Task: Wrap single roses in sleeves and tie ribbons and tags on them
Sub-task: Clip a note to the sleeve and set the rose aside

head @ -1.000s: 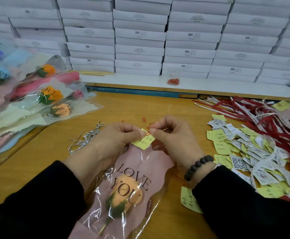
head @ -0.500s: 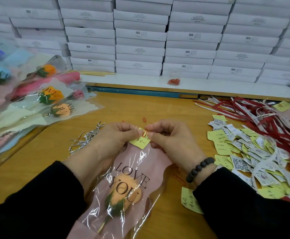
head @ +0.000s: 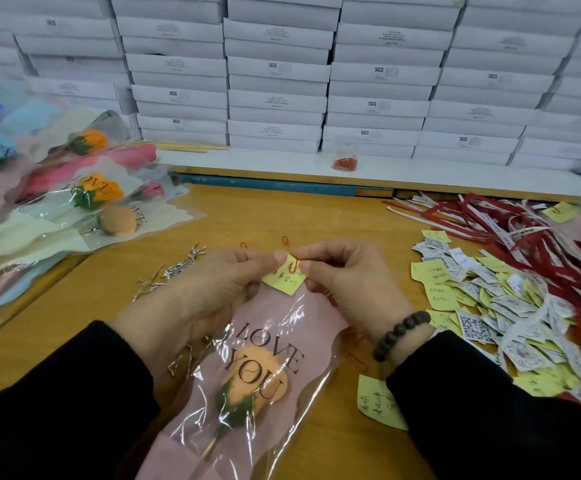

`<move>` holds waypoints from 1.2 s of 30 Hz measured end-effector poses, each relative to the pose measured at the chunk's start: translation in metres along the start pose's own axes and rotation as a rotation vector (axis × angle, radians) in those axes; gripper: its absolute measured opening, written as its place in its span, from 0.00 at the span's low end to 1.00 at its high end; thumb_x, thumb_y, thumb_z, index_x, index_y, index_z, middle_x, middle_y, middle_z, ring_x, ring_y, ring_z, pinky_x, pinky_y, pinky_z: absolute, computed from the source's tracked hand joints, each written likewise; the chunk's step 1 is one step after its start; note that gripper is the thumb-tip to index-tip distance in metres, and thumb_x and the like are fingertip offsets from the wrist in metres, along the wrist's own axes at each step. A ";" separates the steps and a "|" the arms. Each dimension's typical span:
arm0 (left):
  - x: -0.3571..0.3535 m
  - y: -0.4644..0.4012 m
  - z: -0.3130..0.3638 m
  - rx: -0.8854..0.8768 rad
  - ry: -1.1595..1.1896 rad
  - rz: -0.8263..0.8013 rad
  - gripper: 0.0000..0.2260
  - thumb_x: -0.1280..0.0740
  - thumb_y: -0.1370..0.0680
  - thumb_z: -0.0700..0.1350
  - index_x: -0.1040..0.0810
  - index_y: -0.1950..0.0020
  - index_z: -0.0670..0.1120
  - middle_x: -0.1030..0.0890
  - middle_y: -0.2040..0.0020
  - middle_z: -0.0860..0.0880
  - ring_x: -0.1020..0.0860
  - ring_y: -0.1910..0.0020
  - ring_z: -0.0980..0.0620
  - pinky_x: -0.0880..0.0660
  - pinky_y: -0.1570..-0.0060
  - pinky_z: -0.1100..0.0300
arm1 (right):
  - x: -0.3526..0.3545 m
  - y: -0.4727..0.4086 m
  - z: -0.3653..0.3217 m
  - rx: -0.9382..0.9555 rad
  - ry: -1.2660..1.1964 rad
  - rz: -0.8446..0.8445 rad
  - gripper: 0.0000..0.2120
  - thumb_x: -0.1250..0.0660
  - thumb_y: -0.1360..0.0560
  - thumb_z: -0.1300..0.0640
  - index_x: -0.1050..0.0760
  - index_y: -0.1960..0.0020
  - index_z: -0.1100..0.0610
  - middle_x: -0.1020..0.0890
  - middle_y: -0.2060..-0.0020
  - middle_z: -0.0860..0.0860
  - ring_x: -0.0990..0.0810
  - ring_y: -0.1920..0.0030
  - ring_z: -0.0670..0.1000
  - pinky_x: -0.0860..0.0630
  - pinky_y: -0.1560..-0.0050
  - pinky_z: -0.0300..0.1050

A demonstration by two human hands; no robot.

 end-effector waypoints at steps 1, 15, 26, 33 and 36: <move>-0.001 0.001 0.000 0.027 -0.011 -0.050 0.11 0.33 0.30 0.44 0.18 0.61 0.37 0.18 0.64 0.41 0.19 0.70 0.50 0.22 0.71 0.64 | 0.003 -0.001 0.000 -0.011 0.002 0.012 0.08 0.32 0.27 0.64 0.19 0.59 0.53 0.21 0.73 0.44 0.24 0.74 0.37 0.29 0.71 0.27; -0.011 0.015 -0.006 0.185 -0.215 -0.468 0.05 0.29 0.31 0.39 0.15 0.57 0.43 0.16 0.57 0.43 0.17 0.61 0.49 0.20 0.62 0.60 | 0.053 -0.011 -0.010 0.111 0.355 0.328 0.05 0.34 0.25 0.57 0.22 0.52 0.50 0.22 0.55 0.45 0.26 0.57 0.39 0.31 0.63 0.30; 0.026 -0.005 0.006 -0.035 -0.002 0.050 0.17 0.31 0.33 0.44 0.22 0.49 0.35 0.16 0.63 0.41 0.19 0.72 0.50 0.23 0.73 0.62 | -0.009 0.018 -0.017 -0.263 0.440 -0.422 0.21 0.38 0.25 0.42 0.21 0.63 0.58 0.18 0.72 0.48 0.29 0.82 0.41 0.34 0.79 0.31; 0.022 -0.002 0.009 -0.022 -0.014 0.013 0.16 0.35 0.32 0.51 0.21 0.56 0.38 0.18 0.68 0.41 0.20 0.75 0.51 0.24 0.77 0.64 | -0.018 0.014 -0.004 -0.289 -0.082 -0.240 0.10 0.35 0.24 0.59 0.28 0.64 0.57 0.19 0.73 0.51 0.29 0.83 0.43 0.39 0.84 0.32; 0.014 0.004 0.006 0.042 -0.129 -0.175 0.16 0.36 0.31 0.52 0.21 0.57 0.39 0.18 0.69 0.40 0.21 0.76 0.50 0.26 0.78 0.65 | 0.001 0.004 -0.003 -0.232 -0.206 -0.042 0.09 0.36 0.24 0.60 0.27 0.63 0.58 0.20 0.75 0.50 0.31 0.83 0.43 0.39 0.84 0.32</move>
Point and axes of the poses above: each hand's wrist, its own y-axis away from the middle knuckle, its own x-axis out of the back of the hand, z = x × y, the point moved 4 cm from there along -y, towards the middle knuckle
